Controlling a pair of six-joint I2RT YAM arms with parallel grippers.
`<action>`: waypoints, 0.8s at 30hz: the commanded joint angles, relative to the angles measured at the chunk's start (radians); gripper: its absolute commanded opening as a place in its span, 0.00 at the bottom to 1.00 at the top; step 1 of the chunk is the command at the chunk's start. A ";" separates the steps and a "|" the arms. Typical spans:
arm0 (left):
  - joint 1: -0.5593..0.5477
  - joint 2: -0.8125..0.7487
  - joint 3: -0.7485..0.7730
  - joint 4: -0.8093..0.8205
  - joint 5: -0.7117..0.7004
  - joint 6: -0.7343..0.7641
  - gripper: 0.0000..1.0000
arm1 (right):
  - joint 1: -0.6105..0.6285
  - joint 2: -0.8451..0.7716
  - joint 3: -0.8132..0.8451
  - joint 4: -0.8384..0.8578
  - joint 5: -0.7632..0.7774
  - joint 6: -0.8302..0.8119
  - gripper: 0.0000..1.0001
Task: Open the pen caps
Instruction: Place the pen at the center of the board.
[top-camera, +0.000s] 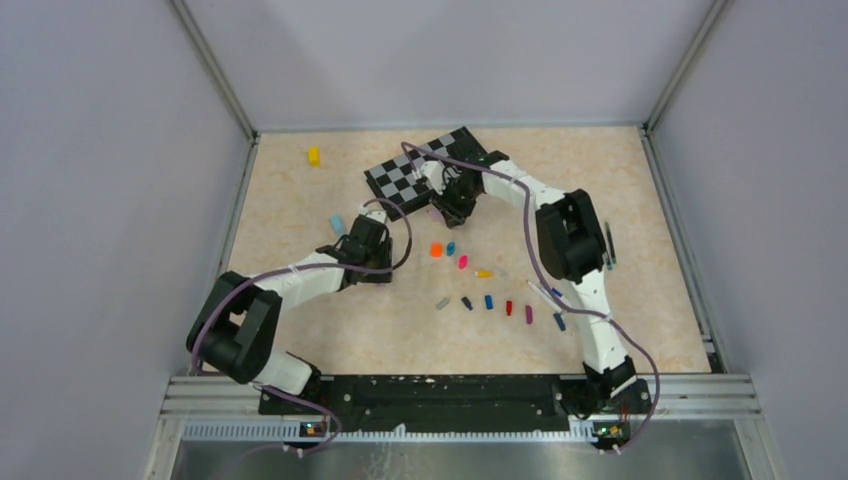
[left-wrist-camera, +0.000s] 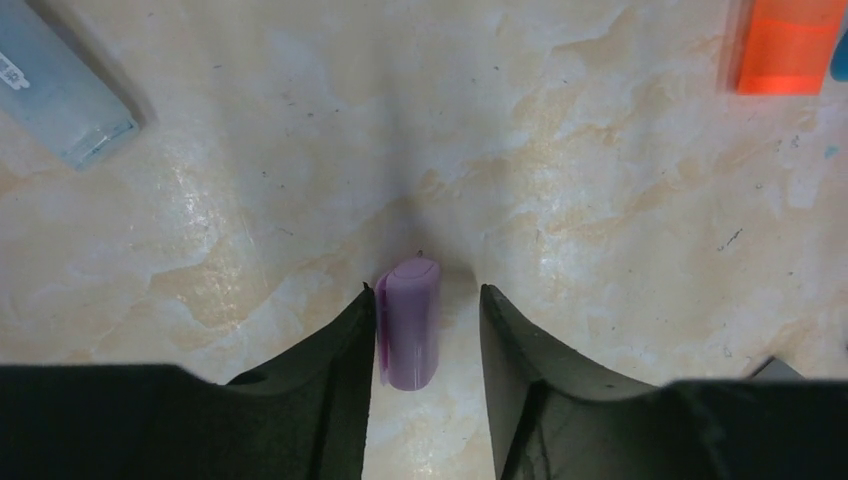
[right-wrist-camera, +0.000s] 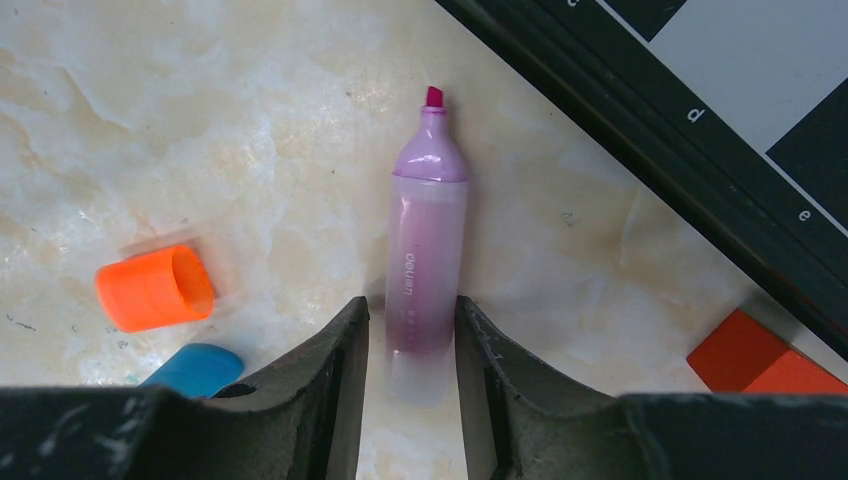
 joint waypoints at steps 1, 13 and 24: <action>0.008 -0.029 -0.014 0.008 0.046 0.000 0.49 | 0.012 -0.017 0.053 -0.023 0.022 0.016 0.37; 0.062 -0.164 0.019 -0.023 0.003 0.020 0.68 | -0.039 -0.321 -0.070 -0.055 -0.059 0.036 0.52; 0.275 -0.110 0.052 0.117 0.008 -0.118 0.93 | -0.186 -0.834 -0.756 0.161 -0.371 0.025 0.53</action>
